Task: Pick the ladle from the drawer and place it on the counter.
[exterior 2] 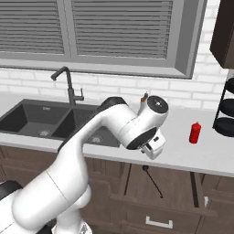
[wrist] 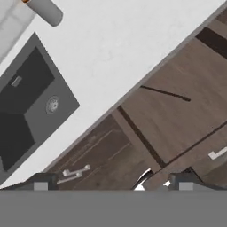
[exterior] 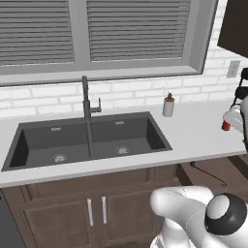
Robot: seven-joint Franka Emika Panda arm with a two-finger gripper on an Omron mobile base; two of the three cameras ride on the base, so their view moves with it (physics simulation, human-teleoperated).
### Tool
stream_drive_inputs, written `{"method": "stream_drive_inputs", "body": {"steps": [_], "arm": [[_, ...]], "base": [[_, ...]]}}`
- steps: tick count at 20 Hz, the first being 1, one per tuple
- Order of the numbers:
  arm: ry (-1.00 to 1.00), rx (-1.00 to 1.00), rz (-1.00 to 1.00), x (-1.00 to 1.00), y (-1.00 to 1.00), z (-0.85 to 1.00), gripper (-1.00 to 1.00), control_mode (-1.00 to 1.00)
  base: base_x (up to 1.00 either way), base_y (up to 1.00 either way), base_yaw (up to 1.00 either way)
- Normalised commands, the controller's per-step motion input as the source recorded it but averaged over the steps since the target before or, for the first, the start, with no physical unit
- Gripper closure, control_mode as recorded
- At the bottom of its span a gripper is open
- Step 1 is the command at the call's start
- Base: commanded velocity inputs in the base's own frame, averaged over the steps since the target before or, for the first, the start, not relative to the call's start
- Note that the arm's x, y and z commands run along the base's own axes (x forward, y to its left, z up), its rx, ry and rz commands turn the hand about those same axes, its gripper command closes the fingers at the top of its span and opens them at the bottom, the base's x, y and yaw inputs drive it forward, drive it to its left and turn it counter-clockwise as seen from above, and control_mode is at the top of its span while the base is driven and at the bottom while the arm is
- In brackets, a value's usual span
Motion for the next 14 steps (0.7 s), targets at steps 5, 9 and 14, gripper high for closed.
{"method": "stream_drive_inputs", "body": {"steps": [5, 9, 14], "arm": [[0.52, 0.01, -0.4, 0.0, -0.99, -0.84, -1.0, -1.0], [0.47, 0.0, -0.38, 0.0, -1.0, -0.96, -1.0, -1.0], [0.21, 0.02, -0.37, 0.01, -0.97, -0.96, -1.0, -1.0]], "base": [[0.0, 0.0, 0.0], [0.0, 0.0, 0.0], [0.0, 0.0, 0.0]]}}
